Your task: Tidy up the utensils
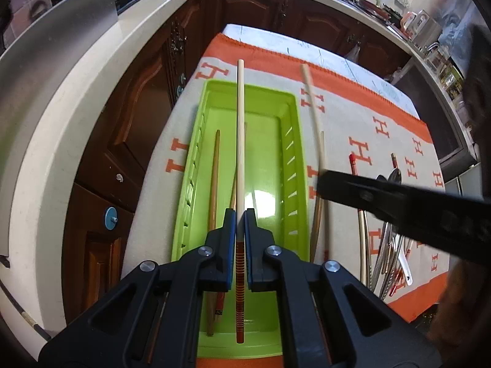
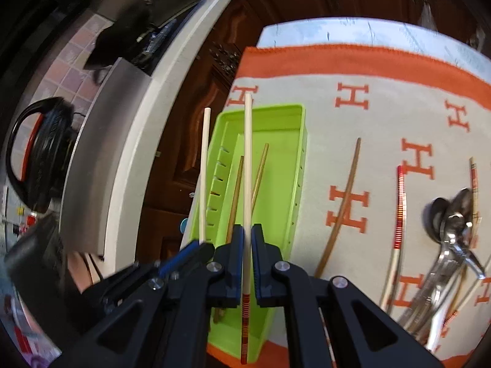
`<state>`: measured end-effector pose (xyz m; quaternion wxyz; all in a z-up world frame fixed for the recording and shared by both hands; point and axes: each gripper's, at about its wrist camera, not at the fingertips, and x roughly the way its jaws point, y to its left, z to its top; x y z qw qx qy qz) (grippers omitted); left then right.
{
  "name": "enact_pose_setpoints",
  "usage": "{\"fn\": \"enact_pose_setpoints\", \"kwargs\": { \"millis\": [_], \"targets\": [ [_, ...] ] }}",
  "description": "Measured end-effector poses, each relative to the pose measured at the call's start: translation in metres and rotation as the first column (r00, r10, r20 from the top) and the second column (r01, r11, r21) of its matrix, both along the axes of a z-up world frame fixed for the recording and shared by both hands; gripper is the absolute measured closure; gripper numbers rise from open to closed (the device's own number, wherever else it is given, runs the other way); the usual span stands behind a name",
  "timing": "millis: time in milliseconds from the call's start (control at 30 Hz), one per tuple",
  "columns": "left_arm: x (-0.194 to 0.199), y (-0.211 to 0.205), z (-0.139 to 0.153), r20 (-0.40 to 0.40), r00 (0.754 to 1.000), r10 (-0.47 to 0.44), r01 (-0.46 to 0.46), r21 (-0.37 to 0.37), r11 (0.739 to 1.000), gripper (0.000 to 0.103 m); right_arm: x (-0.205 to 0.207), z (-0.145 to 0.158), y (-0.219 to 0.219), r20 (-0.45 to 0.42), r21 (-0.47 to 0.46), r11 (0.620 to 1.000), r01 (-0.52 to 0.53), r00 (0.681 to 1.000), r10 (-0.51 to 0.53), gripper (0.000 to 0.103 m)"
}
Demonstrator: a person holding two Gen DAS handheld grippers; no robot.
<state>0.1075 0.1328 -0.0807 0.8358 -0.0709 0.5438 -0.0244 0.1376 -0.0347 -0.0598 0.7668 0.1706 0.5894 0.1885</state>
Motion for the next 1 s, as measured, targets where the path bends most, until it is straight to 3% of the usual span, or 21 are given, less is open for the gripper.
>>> {"fn": "enact_pose_setpoints", "kwargs": {
  "millis": [133, 300, 333, 400, 467, 733, 767, 833, 1000],
  "targets": [
    [0.001, -0.005, -0.008, -0.014, 1.000, -0.011, 0.012, 0.021, 1.000, 0.100, 0.005, -0.017, 0.003, -0.035, 0.013, 1.000, -0.005, 0.999, 0.006, 0.097],
    [0.002, -0.010, -0.013, -0.020, 0.999, -0.028, 0.029, 0.027, 0.999, 0.096, 0.002, -0.021, 0.006, -0.019, -0.019, 0.999, -0.034, 0.999, 0.033, 0.096],
    [0.003, -0.011, -0.014, -0.026, 0.999, -0.027, 0.028, 0.027, 0.999, 0.093, 0.003, -0.021, 0.006, -0.017, -0.024, 0.999, -0.035, 0.999, 0.034, 0.093],
    [0.003, -0.011, -0.015, -0.029, 0.999, -0.020, 0.021, 0.027, 0.999, 0.072, -0.001, -0.020, 0.004, -0.011, -0.028, 0.999, -0.040, 0.999, 0.040, 0.087],
    [0.001, -0.011, -0.013, -0.019, 1.000, -0.013, 0.014, 0.030, 0.999, 0.062, -0.003, -0.020, 0.002, -0.001, -0.041, 0.998, -0.048, 0.999, 0.048, 0.082],
    [-0.006, -0.019, 0.003, 0.014, 0.999, -0.031, 0.030, 0.020, 0.999, 0.060, -0.019, -0.009, -0.015, 0.027, -0.099, 0.993, -0.066, 0.997, 0.069, 0.079],
    [-0.007, -0.019, 0.006, 0.014, 0.999, -0.029, 0.029, 0.015, 0.999, 0.057, -0.023, -0.005, -0.019, 0.038, -0.120, 0.991, -0.062, 0.997, 0.067, 0.078],
    [-0.008, -0.021, 0.009, 0.002, 1.000, -0.027, 0.027, 0.012, 1.000, 0.052, -0.030, 0.003, -0.027, 0.065, -0.141, 0.989, -0.043, 0.997, 0.052, 0.064],
    [-0.011, -0.030, 0.023, 0.015, 1.000, -0.016, 0.016, 0.031, 0.999, 0.052, -0.046, 0.028, -0.046, 0.136, -0.174, 0.985, -0.014, 0.990, 0.038, 0.062]
  ]
}}
